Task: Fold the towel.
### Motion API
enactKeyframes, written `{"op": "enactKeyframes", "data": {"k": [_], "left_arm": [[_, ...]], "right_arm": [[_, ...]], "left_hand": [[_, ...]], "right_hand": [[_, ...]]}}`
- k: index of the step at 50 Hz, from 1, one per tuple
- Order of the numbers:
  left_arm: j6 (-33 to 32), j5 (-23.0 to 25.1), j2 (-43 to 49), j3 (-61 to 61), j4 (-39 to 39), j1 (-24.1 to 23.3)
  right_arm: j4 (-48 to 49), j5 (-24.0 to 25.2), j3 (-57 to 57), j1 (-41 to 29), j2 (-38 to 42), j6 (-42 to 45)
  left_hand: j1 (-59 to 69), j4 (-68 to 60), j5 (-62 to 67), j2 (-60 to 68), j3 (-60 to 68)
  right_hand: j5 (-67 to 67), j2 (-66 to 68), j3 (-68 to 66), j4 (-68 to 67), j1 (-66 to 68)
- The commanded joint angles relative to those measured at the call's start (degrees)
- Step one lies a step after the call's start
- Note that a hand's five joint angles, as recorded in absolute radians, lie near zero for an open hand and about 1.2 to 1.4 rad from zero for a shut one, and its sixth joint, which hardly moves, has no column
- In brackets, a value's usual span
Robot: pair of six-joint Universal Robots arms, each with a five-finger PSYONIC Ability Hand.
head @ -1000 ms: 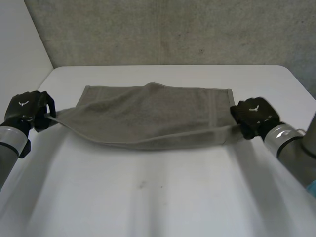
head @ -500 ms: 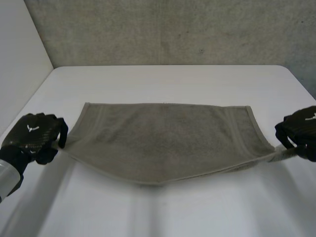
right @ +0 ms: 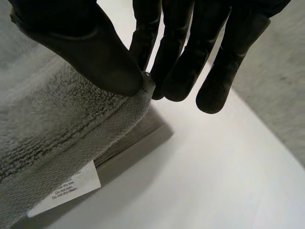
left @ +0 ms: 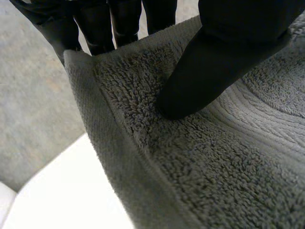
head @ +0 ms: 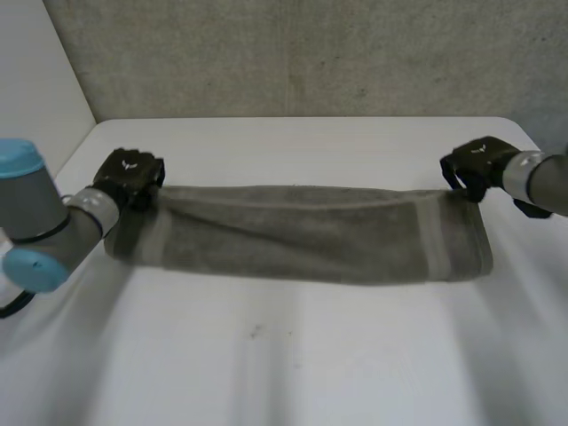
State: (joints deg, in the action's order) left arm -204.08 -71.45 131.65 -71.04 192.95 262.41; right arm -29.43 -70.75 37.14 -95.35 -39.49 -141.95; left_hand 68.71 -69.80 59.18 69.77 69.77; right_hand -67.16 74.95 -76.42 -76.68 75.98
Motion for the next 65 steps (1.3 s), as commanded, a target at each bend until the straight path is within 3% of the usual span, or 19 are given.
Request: {"op": "enactKeyframes", "data": {"k": [1,7,16,17,18,19,20,26,32,35,40,44,48,54,65], "left_arm": [[0.08,-1.67,10.62,15.9,-3.54,-1.11],[0.08,-1.93,18.36,26.02,-7.41,-1.2],[0.08,-2.02,21.8,30.96,-8.21,-1.55],[0.17,-1.85,21.89,31.05,-8.29,-1.55],[0.17,-1.93,21.89,31.05,-8.38,-1.72],[0.17,-1.94,21.89,31.05,-8.38,-1.72],[0.08,-2.11,21.63,30.88,-8.47,-2.07],[0.69,-2.64,18.57,29.39,-9.69,-3.39],[3.77,-4.04,12.93,24.9,-11.46,-3.39],[7.36,-4.05,6.11,17.12,-12.16,-3.13],[10.19,-3.61,-5.27,1.96,-10.4,-2.69],[10.8,-3.69,-16.82,-13.62,-3.67,-2.43],[10.98,-3.87,-22.05,-21.16,0.85,-2.43],[11.94,-3.87,-26.97,-31.6,7.69,-2.6],[15.46,-3.87,-27.68,-34.61,10.87,-2.51]], "right_arm": [[3.58,-4.74,-12.07,-1.85,9.5,-1.23],[4.47,-5.54,-17.37,-1.94,13.73,-1.4],[8.33,-7.03,-19.91,-1.94,17.16,-1.23],[8.86,-7.47,-19.91,-2.03,17.42,-1.23],[8.86,-7.47,-19.91,-2.03,17.42,-1.23],[9.21,-7.82,-19.83,-2.12,17.42,-1.32],[9.3,-8.17,-19.91,-2.47,17.34,-1.32],[9.04,-8.97,-19.91,-4.4,15.32,-2.28],[8.51,-9.14,-14.64,-4.84,6.97,-6.59],[8.16,-9.14,-8.31,-4.84,1.08,-7.64],[9.03,-8.79,13.79,-4.14,-12.87,-7.03],[11.5,-8.35,24.21,-4.14,-18.52,-6.94],[18.51,-7.56,38.49,-4.05,-24.57,-6.94],[30.02,-5.55,51.87,-1.95,-26.08,-6.85],[40.76,-3.96,53.92,-0.72,-18.18,-4.23]], "left_hand": [[11.29,-10.2,10.82,10.23,10.23],[11.29,-10.2,10.82,10.23,10.23],[11.29,-10.2,10.82,10.23,10.23],[5.82,-4.73,5.35,4.75,4.76],[-27.54,28.63,-28.02,-28.61,-28.6],[-27.88,28.96,-28.35,-28.94,-28.93],[-58.71,59.8,-59.18,-59.77,-59.77],[-58.71,59.8,-59.18,-59.77,-59.77],[-58.71,59.8,-59.18,-59.77,-59.77],[-58.71,59.8,-59.18,-59.77,-59.77],[-58.71,59.8,-59.18,-59.77,-59.77],[-58.71,59.8,-59.18,-59.77,-59.77],[-58.71,59.8,-59.18,-59.77,-59.77],[-58.71,59.8,-59.18,-59.77,-59.77],[-58.71,59.8,-59.18,-59.77,-59.77]], "right_hand": [[-2.84,5.05,-3.58,-3.32,4.02],[-2.84,5.05,-3.58,-3.32,4.02],[-2.84,5.05,-3.58,-3.32,4.02],[25.07,-22.87,24.34,24.6,-23.9],[25.35,-23.14,24.62,24.87,-24.18],[67.16,-64.95,66.42,66.68,-65.98],[67.16,-64.95,66.42,66.68,-65.98],[67.16,-64.95,66.42,66.68,-65.98],[67.16,-64.95,66.42,66.68,-65.98],[67.16,-64.95,66.42,66.68,-65.98],[67.16,-64.95,66.42,66.68,-65.98],[67.16,-64.95,66.42,66.68,-65.98],[67.16,-64.95,66.42,66.68,-65.98],[63.21,-61.0,62.48,62.73,-62.04],[53.62,-51.42,52.89,53.15,-52.45]]}}
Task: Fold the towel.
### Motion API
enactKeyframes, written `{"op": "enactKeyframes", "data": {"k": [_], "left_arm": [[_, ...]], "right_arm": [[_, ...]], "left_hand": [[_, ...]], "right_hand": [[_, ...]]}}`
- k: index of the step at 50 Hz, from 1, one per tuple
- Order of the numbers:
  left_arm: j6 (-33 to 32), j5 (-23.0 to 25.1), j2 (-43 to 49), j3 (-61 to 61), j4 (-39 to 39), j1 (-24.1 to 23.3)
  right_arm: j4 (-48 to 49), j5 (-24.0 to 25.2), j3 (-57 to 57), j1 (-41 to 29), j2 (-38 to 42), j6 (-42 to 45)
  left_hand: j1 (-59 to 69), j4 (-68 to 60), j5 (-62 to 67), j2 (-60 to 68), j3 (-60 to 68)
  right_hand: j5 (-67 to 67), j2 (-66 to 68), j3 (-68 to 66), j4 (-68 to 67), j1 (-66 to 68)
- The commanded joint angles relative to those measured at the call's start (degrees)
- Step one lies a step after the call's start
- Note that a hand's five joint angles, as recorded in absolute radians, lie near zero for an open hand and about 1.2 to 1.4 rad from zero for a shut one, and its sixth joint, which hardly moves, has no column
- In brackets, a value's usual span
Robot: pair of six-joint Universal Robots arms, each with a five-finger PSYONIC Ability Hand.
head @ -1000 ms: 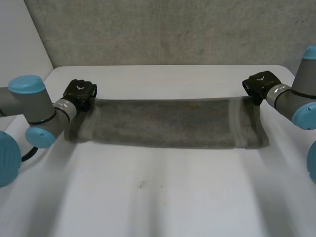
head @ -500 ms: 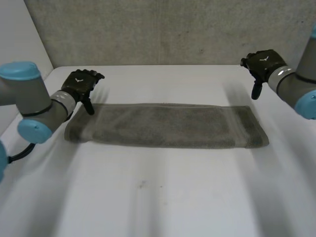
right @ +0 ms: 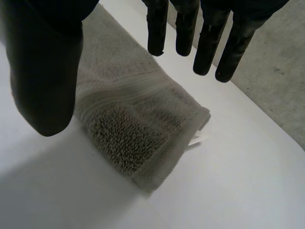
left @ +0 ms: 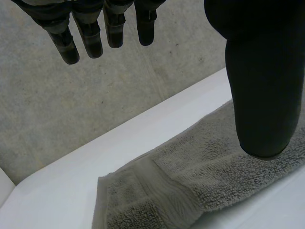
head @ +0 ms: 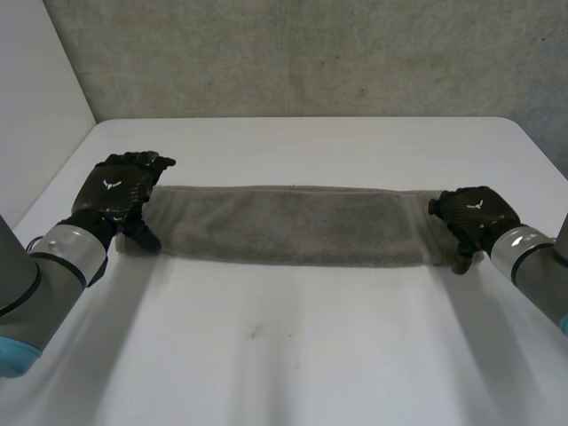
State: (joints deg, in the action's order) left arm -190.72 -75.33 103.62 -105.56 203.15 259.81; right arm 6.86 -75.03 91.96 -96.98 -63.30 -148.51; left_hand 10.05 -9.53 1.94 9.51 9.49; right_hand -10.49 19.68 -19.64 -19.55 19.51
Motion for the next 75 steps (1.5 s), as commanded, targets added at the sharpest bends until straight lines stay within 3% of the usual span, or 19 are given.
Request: {"op": "enactKeyframes", "data": {"k": [1,6,8,12,19,26,30,32,33,35,41,43,53,54,55,57,63,68,75], "left_arm": [[2.37,0.0,0.35,-0.17,0.67,-0.01],[2.64,0.18,0.35,-0.79,0.67,-0.01],[2.64,0.18,0.35,-0.97,0.75,-0.01],[2.64,0.27,0.35,-1.32,0.93,-0.1],[2.64,0.27,0.26,-2.11,1.19,-0.1],[2.64,0.18,-0.53,-2.2,1.11,-0.1],[2.72,0.18,-0.62,-2.2,1.11,-0.1],[2.72,0.18,-0.62,-2.2,1.11,-0.1],[2.72,0.18,-0.62,-2.2,1.11,-0.1],[2.72,0.09,-0.62,-2.2,1.11,-0.1],[2.64,0.18,-0.88,-2.9,1.19,-0.36],[2.64,0.18,-0.88,-2.99,1.19,-0.71],[2.64,0.18,-0.88,-2.9,1.19,-0.71],[2.64,0.18,-0.88,-2.9,1.19,-0.62],[2.64,0.18,-0.88,-2.9,1.19,-0.62],[2.72,0.18,-0.88,-2.64,1.19,-0.45],[2.9,-0.08,-1.14,-1.76,1.19,-0.62],[4.57,-0.17,-2.37,0.0,1.02,-0.8],[9.57,-0.26,-2.46,2.9,1.02,-2.64]], "right_arm": [[4.48,0.33,-0.9,0.91,5.65,2.35],[4.48,0.06,-2.39,2.41,8.9,5.95],[4.39,-0.2,-3.79,3.63,10.65,7.35],[4.56,-1.6,-5.55,4.34,11.62,7.45],[4.48,-13.28,-8.81,9.69,8.3,9.72],[4.48,-13.65,-11.96,9.97,4.68,19.64],[4.3,-14.61,-15.84,3.2,3.63,21.6],[4.13,-14.7,-21.87,-8.0,4.32,21.77],[4.13,-14.7,-21.91,-8.05,4.33,21.77],[4.04,-14.44,-27.5,-17.67,7.13,22.21],[4.74,-12.24,-33.86,-31.08,13.47,23.0],[4.74,-10.06,-38.14,-37.9,20.29,24.05],[2.37,-9.43,-44.41,-44.35,33.51,25.73],[2.11,-9.43,-44.06,-44.35,33.33,25.38],[2.1,-9.43,-44.06,-44.35,33.33,25.38],[1.67,-9.87,-42.22,-44.0,30.63,23.54],[1.14,-9.78,-34.74,-42.77,19.36,12.19],[0.35,-9.17,-22.29,-33.91,6.55,-5.88],[-2.55,-7.49,-10.74,-25.72,2.66,-9.69]], "left_hand": [[-0.05,-0.47,-1.94,0.49,0.51],[-0.05,-0.47,-1.94,0.49,0.51],[-0.05,-0.47,-1.94,0.49,0.51],[-0.05,-0.47,-1.94,0.49,0.51],[-0.05,-0.47,-1.94,0.49,0.51],[-0.05,-0.47,-1.94,0.49,0.51],[-0.05,-0.47,-1.94,0.49,0.51],[-0.05,-0.47,-1.94,0.49,0.51],[-0.05,-0.47,-1.94,0.49,0.51],[-0.05,-0.47,-1.94,0.49,0.51],[-0.05,-0.47,-1.94,0.49,0.51],[-0.05,-0.47,-1.94,0.49,0.51],[-0.05,-0.47,-1.94,0.49,0.51],[-0.05,-0.47,-1.94,0.49,0.51],[-0.05,-0.47,-1.94,0.49,0.51],[-0.05,-0.47,-1.94,0.49,0.51],[-0.05,-0.47,-1.94,0.49,0.51],[0.16,-0.69,-1.72,0.7,0.73],[0.33,-0.86,-1.55,0.87,0.9]], "right_hand": [[-3.05,3.86,-3.9,-3.99,4.03],[-11.13,11.93,-11.98,-12.07,12.11],[-32.02,32.82,-32.87,-32.96,33.0],[-59.39,60.2,-60.24,-60.33,60.38],[-59.51,60.32,-60.36,-60.45,60.49],[-59.51,60.32,-60.36,-60.45,60.49],[-59.51,60.32,-60.36,-60.45,60.49],[-59.51,60.32,-60.36,-60.45,60.49],[-59.51,60.32,-60.36,-60.45,60.49],[-59.51,60.32,-60.36,-60.45,60.49],[-59.51,60.32,-60.36,-60.45,60.49],[-59.51,60.32,-60.36,-60.45,60.49],[-59.51,60.32,-60.36,-60.45,60.49],[-49.08,49.89,-49.93,-50.02,50.06],[-48.98,49.78,-49.82,-49.92,49.96],[10.49,-9.68,9.64,9.55,-9.51],[10.49,-9.68,9.64,9.55,-9.51],[10.49,-9.68,9.64,9.55,-9.51],[10.49,-9.68,9.64,9.55,-9.51]]}}
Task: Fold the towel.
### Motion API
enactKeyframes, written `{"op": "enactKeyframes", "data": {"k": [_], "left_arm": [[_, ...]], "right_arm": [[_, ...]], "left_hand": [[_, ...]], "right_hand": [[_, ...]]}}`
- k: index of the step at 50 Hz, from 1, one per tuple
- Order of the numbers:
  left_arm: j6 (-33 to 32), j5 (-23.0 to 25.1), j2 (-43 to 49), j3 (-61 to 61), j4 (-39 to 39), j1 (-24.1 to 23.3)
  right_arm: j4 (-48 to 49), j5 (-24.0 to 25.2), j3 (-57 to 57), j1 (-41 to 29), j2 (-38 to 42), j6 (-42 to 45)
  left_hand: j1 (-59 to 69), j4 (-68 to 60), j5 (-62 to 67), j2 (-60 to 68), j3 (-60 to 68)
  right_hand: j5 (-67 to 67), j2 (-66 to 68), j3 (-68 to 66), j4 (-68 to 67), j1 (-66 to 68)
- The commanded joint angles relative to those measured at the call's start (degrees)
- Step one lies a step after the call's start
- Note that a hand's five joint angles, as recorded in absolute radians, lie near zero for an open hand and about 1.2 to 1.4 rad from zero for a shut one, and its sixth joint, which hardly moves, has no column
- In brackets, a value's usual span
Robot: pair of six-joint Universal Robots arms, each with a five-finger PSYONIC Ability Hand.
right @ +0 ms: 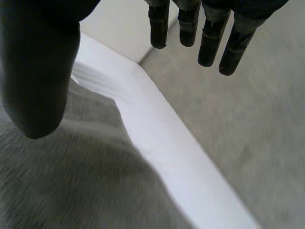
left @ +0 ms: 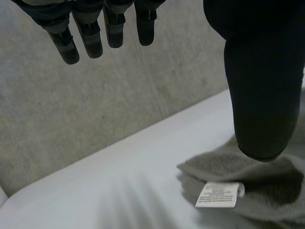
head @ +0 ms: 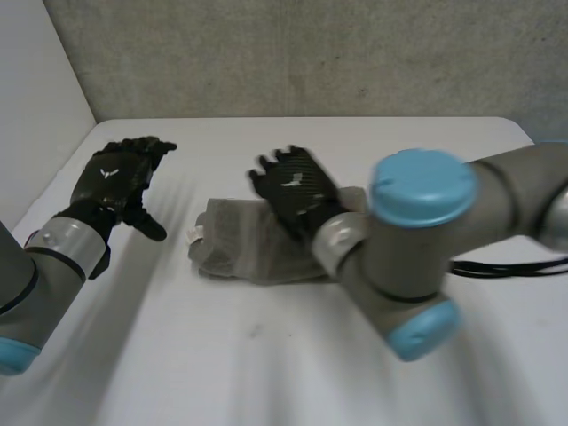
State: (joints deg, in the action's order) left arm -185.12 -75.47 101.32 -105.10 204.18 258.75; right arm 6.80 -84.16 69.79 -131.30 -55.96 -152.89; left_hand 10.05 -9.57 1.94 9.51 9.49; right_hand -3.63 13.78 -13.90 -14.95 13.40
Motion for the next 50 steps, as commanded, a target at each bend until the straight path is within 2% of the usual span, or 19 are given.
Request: {"op": "enactKeyframes", "data": {"k": [1,8,10,11,12,13,15,16,18,24,27,29,32,34,35,37,41,46,50], "left_arm": [[4.24,-0.2,0.01,2.88,-0.01,-2.1],[4.42,-0.12,1.5,3.24,-0.01,-4.04],[4.42,-0.12,1.94,3.06,-0.01,-4.21],[4.42,-0.12,2.03,2.54,-0.01,-4.3],[4.42,-0.12,2.04,2.53,-0.01,-4.3],[4.42,-0.12,2.04,2.27,-0.01,-4.39],[4.51,-0.12,2.04,1.92,-0.01,-4.48],[4.42,-0.03,2.04,1.57,0.08,-4.57],[4.42,-0.03,2.04,1.39,-0.01,-4.57],[4.51,-0.29,1.51,1.21,-0.44,-4.83],[4.51,-0.29,1.07,1.21,-0.53,-4.83],[4.51,-0.21,0.81,1.13,-0.62,-4.83],[4.51,-0.12,-0.59,1.04,-0.62,-4.74],[4.59,-0.12,-1.56,1.04,-0.62,-4.66],[4.6,-0.12,-2.35,1.04,-0.62,-4.65],[4.6,-0.12,-3.05,1.12,-0.62,-4.57],[4.51,-0.03,-4.99,1.39,-0.62,-4.3],[4.59,-0.03,-5.61,2.7,-0.71,-4.3],[4.86,-0.2,-5.61,4.11,-0.89,-4.83]], "right_arm": [[-2.4,2.41,13.25,10.35,-4.51,-5.32],[0.41,6.2,16.61,14.85,-1.96,-5.05],[3.3,6.55,17.04,16.34,-0.39,-5.14],[3.31,6.55,17.05,16.34,-0.38,-5.14],[4.53,6.81,17.22,16.69,0.4,-5.14],[4.54,6.82,17.22,16.7,0.41,-5.14],[6.73,6.99,17.13,17.74,2.07,-5.32],[6.74,6.99,17.13,17.75,2.08,-5.32],[7.53,6.82,16.87,18.89,2.61,-5.23],[6.39,5.5,17.31,20.39,0.5,-4.79],[3.14,5.67,19.59,20.91,-3.28,-3.12],[-2.11,5.85,22.13,22.31,-6.17,2.03],[-4.77,5.85,23.29,23.73,-7.41,6.02],[-8.71,5.67,25.3,27.14,-10.12,14.5],[-8.73,5.67,25.31,27.15,-10.14,14.55],[-10.48,5.15,25.49,28.91,-13.02,20.85],[-10.49,3.21,23.11,28.82,-14.0,22.37],[-10.4,0.66,16.08,24.08,-13.21,21.84],[-8.21,0.49,8.98,12.52,-7.87,20.44]], "left_hand": [[0.33,-0.82,-1.55,0.87,0.89],[0.5,-0.98,-1.39,1.04,1.06],[0.5,-0.98,-1.39,1.04,1.06],[0.5,-0.98,-1.39,1.04,1.06],[0.5,-0.98,-1.39,1.04,1.06],[0.33,-0.82,-1.55,0.88,0.89],[0.33,-0.82,-1.55,0.87,0.89],[0.33,-0.82,-1.55,0.87,0.89],[0.33,-0.82,-1.55,0.87,0.89],[0.33,-0.82,-1.55,0.87,0.89],[0.33,-0.82,-1.55,0.87,0.89],[0.33,-0.82,-1.55,0.87,0.89],[0.33,-0.82,-1.55,0.87,0.89],[0.33,-0.82,-1.55,0.87,0.89],[0.33,-0.82,-1.55,0.87,0.89],[0.33,-0.82,-1.55,0.87,0.89],[0.5,-0.98,-1.39,1.04,1.05],[1.0,-1.49,-0.88,1.55,1.56],[1.17,-1.66,-0.71,1.72,1.73]], "right_hand": [[3.63,-3.78,3.9,4.95,-3.4],[1.53,-1.68,1.8,2.85,-1.3],[-10.01,9.87,-9.75,-8.69,10.24],[-10.07,9.93,-9.81,-8.76,10.3],[-17.9,17.76,-17.64,-16.58,18.13],[-17.98,17.83,-17.72,-16.66,18.21],[-36.37,36.23,-36.11,-35.06,36.6],[-36.48,36.34,-36.22,-35.17,36.71],[-66.24,66.1,-65.98,-64.93,66.47],[-66.37,66.22,-66.1,-65.05,66.6],[-66.37,66.22,-66.1,-65.05,66.6],[-66.37,66.22,-66.1,-65.05,66.6],[-66.37,66.22,-66.1,-65.05,66.6],[-66.37,66.22,-66.1,-65.05,66.6],[-66.37,66.22,-66.1,-65.05,66.6],[-66.37,66.22,-66.1,-65.05,66.6],[-66.37,66.22,-66.1,-65.05,66.6],[-66.37,66.22,-66.1,-65.05,66.6],[-66.37,66.22,-66.1,-65.05,66.6]]}}
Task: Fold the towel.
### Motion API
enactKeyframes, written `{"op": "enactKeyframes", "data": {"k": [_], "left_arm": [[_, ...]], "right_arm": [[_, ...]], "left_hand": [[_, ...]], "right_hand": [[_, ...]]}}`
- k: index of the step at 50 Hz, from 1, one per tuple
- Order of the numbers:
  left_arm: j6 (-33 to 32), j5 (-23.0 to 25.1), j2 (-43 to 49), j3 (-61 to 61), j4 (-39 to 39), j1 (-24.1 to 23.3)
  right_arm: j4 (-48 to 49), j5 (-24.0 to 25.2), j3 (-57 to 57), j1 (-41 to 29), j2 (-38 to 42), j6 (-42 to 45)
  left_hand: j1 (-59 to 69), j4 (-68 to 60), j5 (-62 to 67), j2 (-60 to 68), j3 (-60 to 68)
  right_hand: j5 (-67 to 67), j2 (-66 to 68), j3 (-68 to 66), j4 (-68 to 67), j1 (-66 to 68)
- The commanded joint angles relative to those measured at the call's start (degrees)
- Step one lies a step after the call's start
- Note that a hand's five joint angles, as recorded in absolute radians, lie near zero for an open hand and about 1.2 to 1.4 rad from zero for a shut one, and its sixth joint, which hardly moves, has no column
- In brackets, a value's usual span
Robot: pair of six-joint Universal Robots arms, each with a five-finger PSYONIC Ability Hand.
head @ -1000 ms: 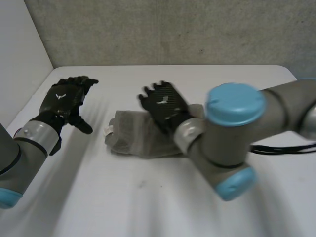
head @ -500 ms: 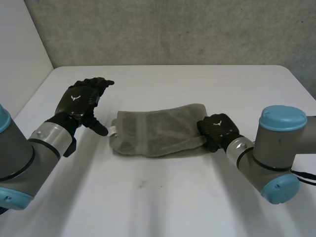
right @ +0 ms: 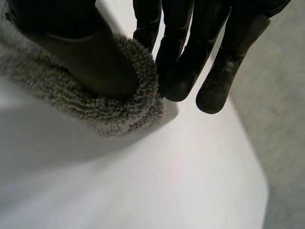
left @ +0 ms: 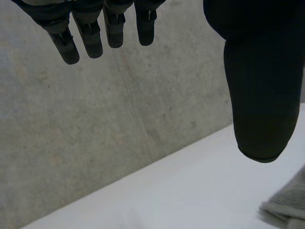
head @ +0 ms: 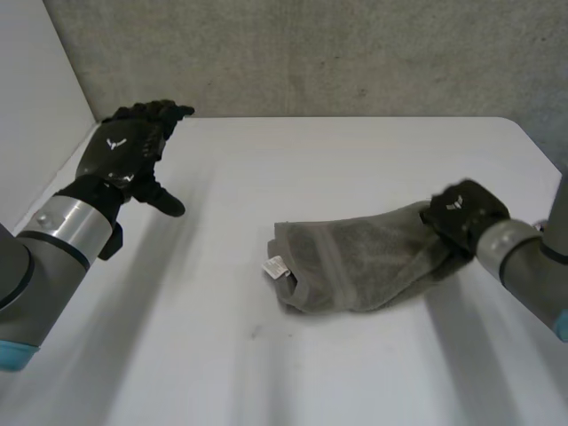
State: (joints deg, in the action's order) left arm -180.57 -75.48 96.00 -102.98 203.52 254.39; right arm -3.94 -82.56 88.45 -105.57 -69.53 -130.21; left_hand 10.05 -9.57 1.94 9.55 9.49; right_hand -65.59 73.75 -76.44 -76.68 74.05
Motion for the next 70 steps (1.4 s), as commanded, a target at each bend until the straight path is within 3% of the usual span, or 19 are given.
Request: {"op": "enactKeyframes", "data": {"k": [1,7,14,15,16,17,21,23,26,32,39,49,59,67,70], "left_arm": [[1.0,-0.28,-0.28,2.6,-0.49,-0.65],[6.53,-0.36,0.5,4.8,-1.19,-2.05],[9.61,-0.54,3.66,6.99,-1.8,-6.17],[9.88,-0.71,4.63,7.78,-2.59,-7.32],[9.88,-0.72,4.64,7.79,-2.6,-7.33],[10.06,-1.33,5.94,9.01,-3.55,-8.37],[10.76,-4.23,9.56,12.19,-6.29,-10.4],[12.07,-7.73,13.23,16.38,-9.44,-13.03],[12.69,-9.07,15.1,18.69,-10.95,-14.36],[13.57,-11.09,22.48,25.9,-14.81,-19.11],[13.57,-11.26,31.6,30.29,-15.17,-23.41],[12.87,-13.28,38.38,28.63,-15.25,-24.29],[12.61,-13.46,31.8,28.8,-15.78,-23.5],[11.99,-13.46,18.7,33.1,-21.32,-20.95],[11.99,-13.55,13.72,34.94,-25.17,-18.94]], "right_arm": [[3.58,-1.02,-10.83,-17.17,7.63,-2.24],[6.84,-0.67,-9.45,-27.74,13.53,-2.24],[7.54,-1.11,-3.56,-29.08,11.27,-3.11],[8.68,-1.02,-1.89,-28.73,8.3,-5.03],[8.69,-1.02,-1.87,-28.73,8.27,-5.05],[10.34,-1.02,-0.39,-27.86,4.96,-7.92],[12.91,-0.58,2.17,-23.37,-0.79,-14.28],[13.52,-0.14,3.83,-18.47,-5.42,-21.27],[13.44,0.47,4.02,-13.9,-8.94,-28.74],[10.53,1.79,2.87,-5.96,-9.49,-35.81],[5.53,6.62,-0.2,-4.65,2.0,-37.22],[6.05,7.77,-1.52,-4.73,12.39,-37.22],[5.7,7.42,-3.98,-4.82,10.11,-37.57],[5.44,5.75,-5.92,-4.91,-3.69,-39.41],[3.94,2.67,-8.38,-4.47,-8.61,-43.19]], "left_hand": [[1.34,-1.82,-0.55,1.84,1.9],[1.51,-1.99,-0.38,2.0,2.06],[3.18,-3.67,1.3,3.68,3.74],[3.52,-4.01,1.64,4.02,4.08],[3.53,-4.01,1.64,4.02,4.08],[4.03,-4.51,2.14,4.52,4.58],[6.39,-6.87,4.5,6.88,6.94],[6.05,-6.54,4.17,6.55,6.61],[5.71,-6.2,3.83,6.21,6.27],[1.0,-1.49,-0.88,1.5,1.56],[1.0,-1.49,-0.88,1.5,1.56],[1.17,-1.66,-0.71,1.67,1.73],[1.0,-1.49,-0.88,1.5,1.56],[0.67,-1.15,-1.22,1.17,1.22],[0.5,-0.99,-1.38,1.0,1.06]], "right_hand": [[-4.41,6.25,-3.56,-3.32,5.95],[-4.41,6.25,-3.56,-3.32,5.95],[-2.48,4.31,-1.62,-1.38,4.01],[31.52,-29.68,32.37,32.61,-29.99],[31.86,-30.02,32.71,32.95,-30.33],[65.59,-63.75,66.44,66.68,-64.05],[65.59,-63.75,66.44,66.68,-64.05],[65.59,-63.75,66.44,66.68,-64.05],[65.59,-63.75,66.44,66.68,-64.05],[65.59,-63.75,66.44,66.68,-64.05],[65.59,-63.75,66.44,66.68,-64.05],[65.59,-63.75,66.44,66.68,-64.05],[65.59,-63.75,66.44,66.68,-64.05],[65.59,-63.75,66.44,66.68,-64.05],[65.59,-63.75,66.44,66.68,-64.05]]}}
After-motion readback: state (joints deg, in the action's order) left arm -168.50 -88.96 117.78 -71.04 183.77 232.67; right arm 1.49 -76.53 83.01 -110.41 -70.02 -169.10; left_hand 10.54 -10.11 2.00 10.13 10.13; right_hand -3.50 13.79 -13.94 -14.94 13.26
